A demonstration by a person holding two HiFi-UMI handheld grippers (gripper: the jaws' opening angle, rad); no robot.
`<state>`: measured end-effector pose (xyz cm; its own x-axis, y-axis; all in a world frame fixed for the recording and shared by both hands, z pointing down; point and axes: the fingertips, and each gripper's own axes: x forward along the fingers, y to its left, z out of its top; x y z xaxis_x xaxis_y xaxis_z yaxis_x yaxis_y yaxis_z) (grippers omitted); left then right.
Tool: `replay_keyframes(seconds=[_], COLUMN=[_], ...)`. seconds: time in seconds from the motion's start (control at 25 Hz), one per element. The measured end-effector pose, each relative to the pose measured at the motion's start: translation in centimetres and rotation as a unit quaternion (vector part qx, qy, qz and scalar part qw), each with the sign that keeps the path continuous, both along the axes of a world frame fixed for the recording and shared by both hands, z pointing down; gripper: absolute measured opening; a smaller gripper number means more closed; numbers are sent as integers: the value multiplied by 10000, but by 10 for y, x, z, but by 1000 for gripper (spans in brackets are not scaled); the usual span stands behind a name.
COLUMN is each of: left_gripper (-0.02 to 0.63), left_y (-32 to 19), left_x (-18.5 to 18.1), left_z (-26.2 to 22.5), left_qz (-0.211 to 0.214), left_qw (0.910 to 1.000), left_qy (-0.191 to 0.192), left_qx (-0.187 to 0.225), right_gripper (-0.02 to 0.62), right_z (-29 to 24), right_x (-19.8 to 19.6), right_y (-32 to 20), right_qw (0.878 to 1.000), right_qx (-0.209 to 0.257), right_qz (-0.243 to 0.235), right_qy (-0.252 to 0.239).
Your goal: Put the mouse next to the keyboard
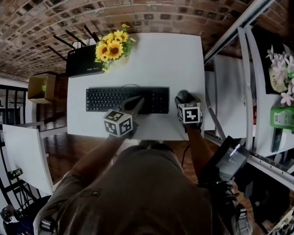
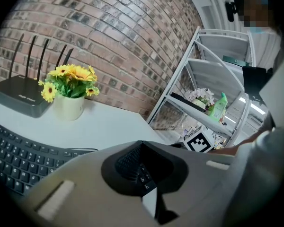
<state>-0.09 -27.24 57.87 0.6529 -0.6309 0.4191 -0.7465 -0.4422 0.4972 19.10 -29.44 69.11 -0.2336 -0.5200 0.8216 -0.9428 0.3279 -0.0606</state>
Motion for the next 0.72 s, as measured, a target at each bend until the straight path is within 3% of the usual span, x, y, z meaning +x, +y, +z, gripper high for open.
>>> replay_keyframes(seconds=[0.44, 0.72], left_gripper=[-8, -8], left_y=[-5, -7], left_x=[-1, -2], left_z=[3, -2], left_qz=[-11, 15], left_qw=[10000, 10000], left_qy=[-28, 7], left_qx=[-29, 47], right_gripper=[315, 344], right_z=[4, -17], right_x=[-2, 2], right_y=[-2, -7], right_qw=[9999, 9990], right_qx=[-23, 354], right_qz=[-80, -122], right_qy=[96, 257])
